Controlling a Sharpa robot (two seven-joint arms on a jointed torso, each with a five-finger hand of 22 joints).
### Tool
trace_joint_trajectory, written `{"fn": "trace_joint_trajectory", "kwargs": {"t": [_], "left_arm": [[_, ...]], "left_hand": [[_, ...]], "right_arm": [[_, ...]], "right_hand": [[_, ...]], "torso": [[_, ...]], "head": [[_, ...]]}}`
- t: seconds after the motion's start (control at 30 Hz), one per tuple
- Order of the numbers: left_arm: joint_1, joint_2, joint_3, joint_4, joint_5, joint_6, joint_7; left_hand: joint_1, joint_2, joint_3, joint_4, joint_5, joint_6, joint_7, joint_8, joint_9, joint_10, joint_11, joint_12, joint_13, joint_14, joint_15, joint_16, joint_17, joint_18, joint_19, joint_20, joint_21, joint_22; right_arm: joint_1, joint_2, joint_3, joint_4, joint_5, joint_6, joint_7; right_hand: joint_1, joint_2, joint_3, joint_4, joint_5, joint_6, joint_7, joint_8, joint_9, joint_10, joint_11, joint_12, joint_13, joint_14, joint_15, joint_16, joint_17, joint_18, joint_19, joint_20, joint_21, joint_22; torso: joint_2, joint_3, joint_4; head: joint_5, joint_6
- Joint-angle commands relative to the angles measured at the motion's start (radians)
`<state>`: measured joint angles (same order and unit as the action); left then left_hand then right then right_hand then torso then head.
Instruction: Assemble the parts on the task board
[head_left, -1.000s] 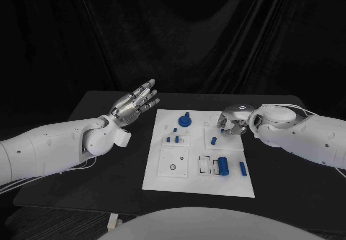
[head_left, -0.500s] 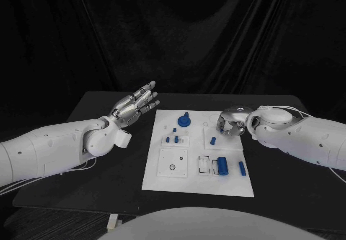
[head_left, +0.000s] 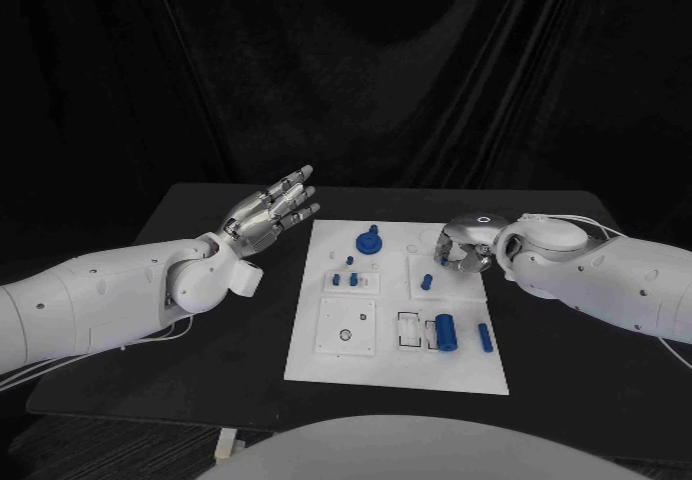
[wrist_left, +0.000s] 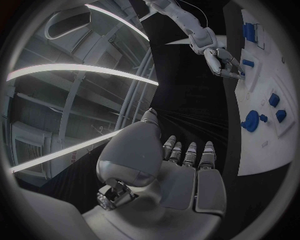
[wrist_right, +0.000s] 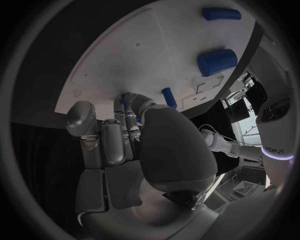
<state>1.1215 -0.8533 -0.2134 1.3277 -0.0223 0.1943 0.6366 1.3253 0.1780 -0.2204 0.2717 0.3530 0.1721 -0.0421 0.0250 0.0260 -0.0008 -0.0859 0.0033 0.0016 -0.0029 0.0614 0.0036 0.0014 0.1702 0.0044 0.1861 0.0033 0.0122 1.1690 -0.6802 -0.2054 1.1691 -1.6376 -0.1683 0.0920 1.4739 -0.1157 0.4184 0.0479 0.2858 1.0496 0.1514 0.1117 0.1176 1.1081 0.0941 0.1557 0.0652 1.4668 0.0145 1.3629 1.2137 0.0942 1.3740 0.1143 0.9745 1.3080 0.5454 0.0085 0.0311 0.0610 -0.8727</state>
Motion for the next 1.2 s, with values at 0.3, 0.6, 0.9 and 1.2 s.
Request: {"fn": "trace_joint_trajectory", "kwargs": {"t": [0.3,0.6,0.9,1.2], "left_arm": [[-0.004,0.007,0.001,-0.003,0.004,0.022,-0.009],[-0.005,0.008,0.001,-0.007,0.004,0.025,-0.021],[-0.007,0.009,0.001,-0.009,0.004,0.029,-0.027],[-0.009,0.009,0.001,-0.011,0.004,0.033,-0.032]], "left_hand": [[0.024,0.010,0.001,-0.014,0.029,0.039,0.015,0.014,0.005,0.001,0.020,-0.003,-0.002,0.003,0.014,-0.004,-0.001,0.010,0.001,0.018,0.003,0.013],[0.036,0.019,0.004,-0.024,0.046,0.046,0.021,0.018,0.006,0.001,0.025,-0.003,-0.002,0.003,0.020,-0.004,-0.001,0.010,0.004,0.025,0.005,0.019],[0.042,0.022,0.006,-0.031,0.057,0.047,0.024,0.019,0.006,0.001,0.028,-0.003,-0.002,0.003,0.023,-0.004,-0.001,0.010,0.006,0.029,0.006,0.024],[0.044,0.024,0.006,-0.033,0.060,0.047,0.025,0.019,0.006,0.001,0.030,-0.003,-0.002,0.003,0.026,-0.004,-0.001,0.011,0.007,0.031,0.007,0.027]], "right_arm": [[-0.005,-0.008,-0.002,0.002,-0.003,-0.062,0.001],[-0.005,-0.027,-0.002,0.028,-0.003,-0.099,-0.003],[0.011,-0.056,-0.002,0.075,-0.003,-0.119,-0.008],[0.050,-0.101,-0.002,0.183,-0.003,-0.098,-0.016]], "right_hand": [[-0.004,0.006,-0.003,-0.016,-0.038,0.091,-0.030,0.041,0.035,0.114,-0.033,0.000,0.004,0.001,-0.029,-0.010,-0.008,0.013,-0.005,-0.022,0.022,0.124],[-0.013,0.003,-0.010,-0.013,-0.044,0.092,-0.032,0.039,0.037,0.120,-0.035,-0.006,0.002,0.002,-0.031,-0.010,-0.007,0.012,-0.004,-0.024,0.026,0.124],[-0.017,-0.005,0.000,-0.015,0.027,0.077,-0.026,0.019,0.032,0.113,-0.028,-0.040,-0.001,0.002,-0.027,-0.016,-0.016,0.009,-0.001,-0.024,0.036,0.127],[-0.029,-0.018,0.015,-0.010,0.076,0.060,-0.020,-0.003,0.021,0.105,-0.021,-0.068,-0.002,-0.005,-0.022,-0.035,-0.043,0.012,-0.008,-0.021,0.023,0.123]], "torso": [[0.000,0.0002,-0.0002],[0.000,-0.0004,0.0002],[-0.002,-0.0004,-0.0003],[-0.002,-0.0009,0.0000]], "head": [[0.003,0.000],[0.007,0.000],[0.008,0.000],[0.015,0.000]]}}
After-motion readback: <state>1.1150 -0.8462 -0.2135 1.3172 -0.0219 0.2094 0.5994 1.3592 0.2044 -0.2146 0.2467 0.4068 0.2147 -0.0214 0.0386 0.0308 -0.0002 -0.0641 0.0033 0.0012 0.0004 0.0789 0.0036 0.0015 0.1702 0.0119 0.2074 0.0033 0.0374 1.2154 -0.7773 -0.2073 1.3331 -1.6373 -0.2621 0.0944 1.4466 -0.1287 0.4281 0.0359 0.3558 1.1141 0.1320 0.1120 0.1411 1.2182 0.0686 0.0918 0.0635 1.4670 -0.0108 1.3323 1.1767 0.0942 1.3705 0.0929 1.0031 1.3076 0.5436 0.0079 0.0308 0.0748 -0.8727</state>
